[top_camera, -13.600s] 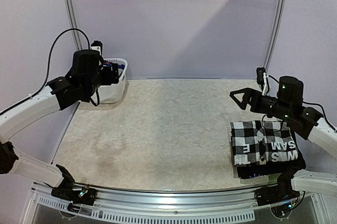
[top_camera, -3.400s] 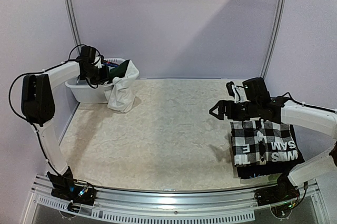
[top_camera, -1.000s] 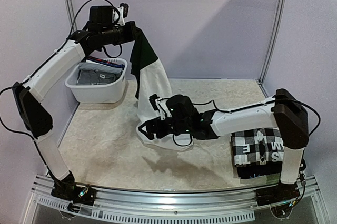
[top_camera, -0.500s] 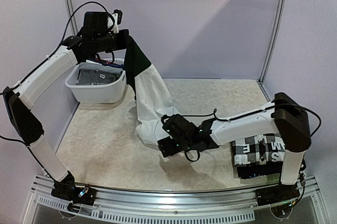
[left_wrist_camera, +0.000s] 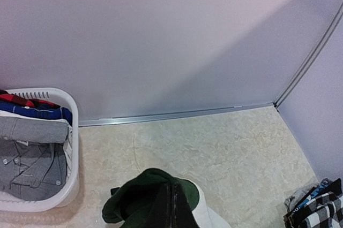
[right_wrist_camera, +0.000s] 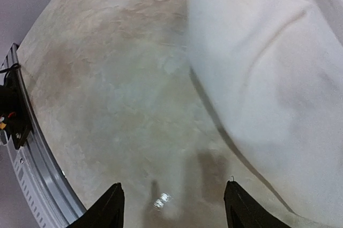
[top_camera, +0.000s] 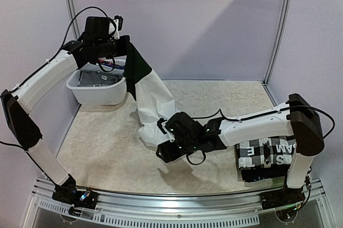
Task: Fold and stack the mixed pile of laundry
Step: Pick up the crumpled T-shirt from the center of the board.
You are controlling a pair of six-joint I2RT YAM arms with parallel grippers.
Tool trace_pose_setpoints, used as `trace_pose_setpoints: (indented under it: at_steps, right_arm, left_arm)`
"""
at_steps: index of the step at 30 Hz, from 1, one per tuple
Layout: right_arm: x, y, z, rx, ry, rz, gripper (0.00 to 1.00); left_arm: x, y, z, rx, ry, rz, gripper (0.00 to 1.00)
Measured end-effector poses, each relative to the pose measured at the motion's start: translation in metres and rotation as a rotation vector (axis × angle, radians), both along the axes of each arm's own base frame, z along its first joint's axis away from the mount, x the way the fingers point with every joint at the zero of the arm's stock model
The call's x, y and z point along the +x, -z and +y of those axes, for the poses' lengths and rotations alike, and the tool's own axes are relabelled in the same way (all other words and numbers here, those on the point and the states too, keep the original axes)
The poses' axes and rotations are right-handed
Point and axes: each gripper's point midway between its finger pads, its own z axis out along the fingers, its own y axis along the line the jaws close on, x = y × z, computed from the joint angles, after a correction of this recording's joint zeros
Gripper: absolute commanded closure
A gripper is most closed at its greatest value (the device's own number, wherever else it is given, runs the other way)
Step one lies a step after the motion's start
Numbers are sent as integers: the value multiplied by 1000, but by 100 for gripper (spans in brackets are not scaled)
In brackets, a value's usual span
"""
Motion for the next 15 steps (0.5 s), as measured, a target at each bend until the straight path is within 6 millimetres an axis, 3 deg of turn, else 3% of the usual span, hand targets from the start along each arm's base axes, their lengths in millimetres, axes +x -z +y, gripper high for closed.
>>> trace_pose_setpoints:
  at_steps: [4, 7, 12, 15]
  right_arm:
    - [-11, -13, 46, 65, -102, -14, 47]
    - [-13, -18, 69, 100, -140, -29, 48]
    - [-2, -4, 105, 96, -172, -61, 47]
    - [11, 15, 114, 54, -161, -83, 46]
  left_arm:
    - [-4, -3, 5, 6, -13, -7, 100]
    - [-6, -3, 8, 12, -19, -7, 100]
    - [-6, -1, 12, 21, -27, -3, 100]
    - [-6, 0, 12, 27, -26, -3, 100]
